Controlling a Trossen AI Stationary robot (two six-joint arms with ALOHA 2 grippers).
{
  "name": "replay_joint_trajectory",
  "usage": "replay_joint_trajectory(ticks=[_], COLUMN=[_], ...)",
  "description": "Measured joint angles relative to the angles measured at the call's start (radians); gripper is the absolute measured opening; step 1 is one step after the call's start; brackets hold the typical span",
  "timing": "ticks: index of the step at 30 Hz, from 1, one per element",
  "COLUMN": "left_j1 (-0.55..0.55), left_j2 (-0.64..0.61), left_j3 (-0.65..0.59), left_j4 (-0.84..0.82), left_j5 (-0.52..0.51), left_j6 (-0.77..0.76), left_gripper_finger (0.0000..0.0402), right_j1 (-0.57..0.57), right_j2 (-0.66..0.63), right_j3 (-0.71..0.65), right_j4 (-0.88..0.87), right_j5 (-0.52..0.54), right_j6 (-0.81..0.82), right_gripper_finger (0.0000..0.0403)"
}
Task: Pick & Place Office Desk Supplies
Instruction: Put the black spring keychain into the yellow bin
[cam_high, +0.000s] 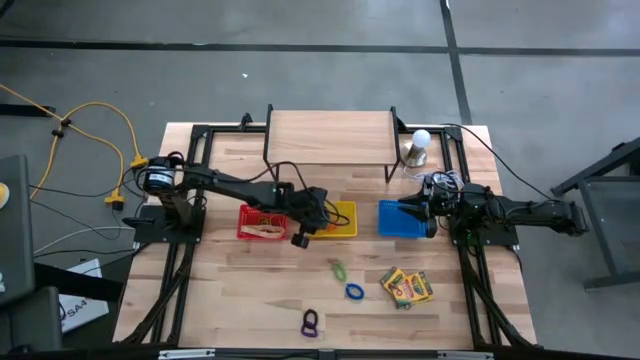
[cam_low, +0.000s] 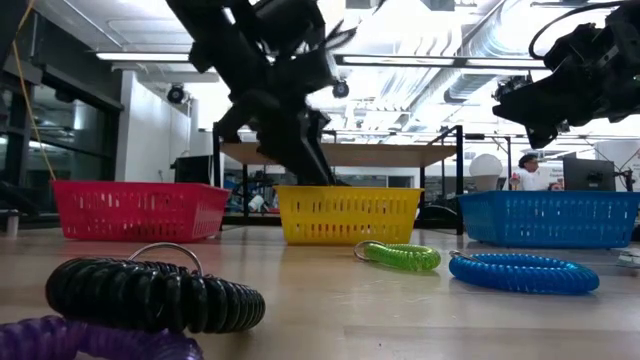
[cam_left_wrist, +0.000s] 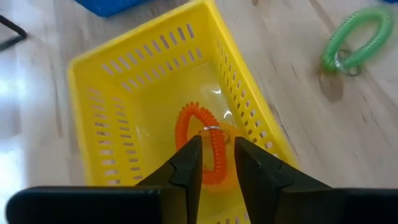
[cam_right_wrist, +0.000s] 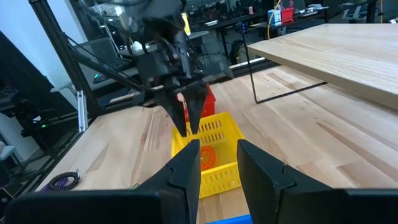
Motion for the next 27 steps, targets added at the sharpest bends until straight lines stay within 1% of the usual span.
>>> replay_joint_trajectory(ticks=[5,14,17,22,27], left_j1=[-0.007,-0.085,-0.143,-0.28,-0.426], left_j2=[-0.055,-0.065,-0.065,-0.065,-0.065], left_j3=[0.0,0.0,0.0,0.0,0.0], left_j4=[0.018,0.012,0.006,-0.01,-0.01], left_j5=[0.0,0.001,0.003,0.01,-0.043], left_j6=[0.016,0.006,-0.034,-0.097,-0.184], left_gripper_finger=[0.009,0.009,0.009,0.009,0.009], right_j1=[0.0,0.0,0.0,0.0,0.0], right_j2=[0.0,0.0,0.0,0.0,0.0], right_j3=[0.0,0.0,0.0,0.0,0.0], right_j4=[0.001,0.001,0.001,0.001,0.001], right_j5=[0.0,0.0,0.0,0.0,0.0], right_j6=[0.0,0.0,0.0,0.0,0.0], right_gripper_finger=[0.0094,0.0094,0.0094,0.0094,0.0094])
